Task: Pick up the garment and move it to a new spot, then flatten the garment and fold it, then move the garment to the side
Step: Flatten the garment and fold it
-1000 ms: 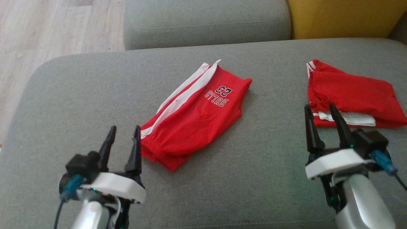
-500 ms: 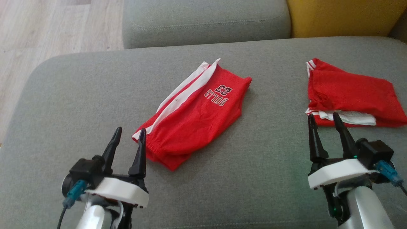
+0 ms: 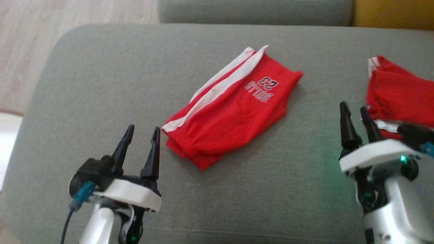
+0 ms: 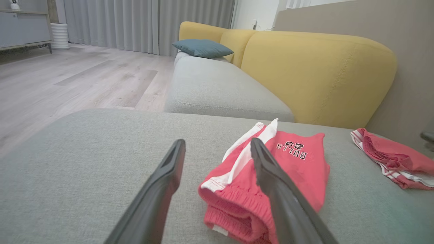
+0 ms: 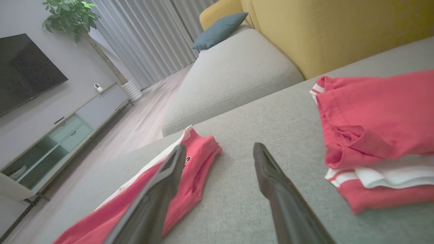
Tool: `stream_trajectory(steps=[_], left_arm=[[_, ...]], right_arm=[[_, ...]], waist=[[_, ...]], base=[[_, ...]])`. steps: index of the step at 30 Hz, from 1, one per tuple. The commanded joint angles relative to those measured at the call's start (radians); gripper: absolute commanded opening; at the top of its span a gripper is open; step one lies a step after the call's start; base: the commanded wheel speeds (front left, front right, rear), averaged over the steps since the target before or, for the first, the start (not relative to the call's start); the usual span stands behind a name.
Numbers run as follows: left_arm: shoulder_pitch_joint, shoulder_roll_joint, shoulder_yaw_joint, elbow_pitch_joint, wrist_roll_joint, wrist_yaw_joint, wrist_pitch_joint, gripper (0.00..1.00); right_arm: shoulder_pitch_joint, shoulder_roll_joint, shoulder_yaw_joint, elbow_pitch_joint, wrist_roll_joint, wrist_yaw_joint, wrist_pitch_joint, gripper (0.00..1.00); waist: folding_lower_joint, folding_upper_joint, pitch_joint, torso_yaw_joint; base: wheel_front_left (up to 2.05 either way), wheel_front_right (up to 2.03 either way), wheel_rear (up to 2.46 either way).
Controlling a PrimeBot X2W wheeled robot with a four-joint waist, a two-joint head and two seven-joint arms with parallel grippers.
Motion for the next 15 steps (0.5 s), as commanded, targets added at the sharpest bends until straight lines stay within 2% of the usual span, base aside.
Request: stream_trajectory(steps=[1,10,15], left_arm=[[-0.051,0.0,0.035,-0.028,0.008,-0.005,-0.009,1.0],[-0.077,-0.006,0.019,-0.013,0.009,-0.014,-0.009,1.0],[-0.084,-0.007,0.001,-0.007,0.01,-0.017,-0.009,1.0]], right_arm=[[-0.061,-0.002,0.009,-0.012,0.015,0.003,0.014,1.0],[-0.256,-0.002,-0.078,0.23,0.195,0.003,0.196,1.0],[-0.359,-0.002,-0.114,0.373,0.241,0.003,0.254,1.0]], waist=[[0.0,-0.0001,0.03,0.037],[0.0,-0.0001,0.082,0.127],[0.0,-0.0001,0.105,0.169]], base=[[0.0,0.0,0.0],[0.0,0.0,0.0],[0.0,0.0,0.0]])
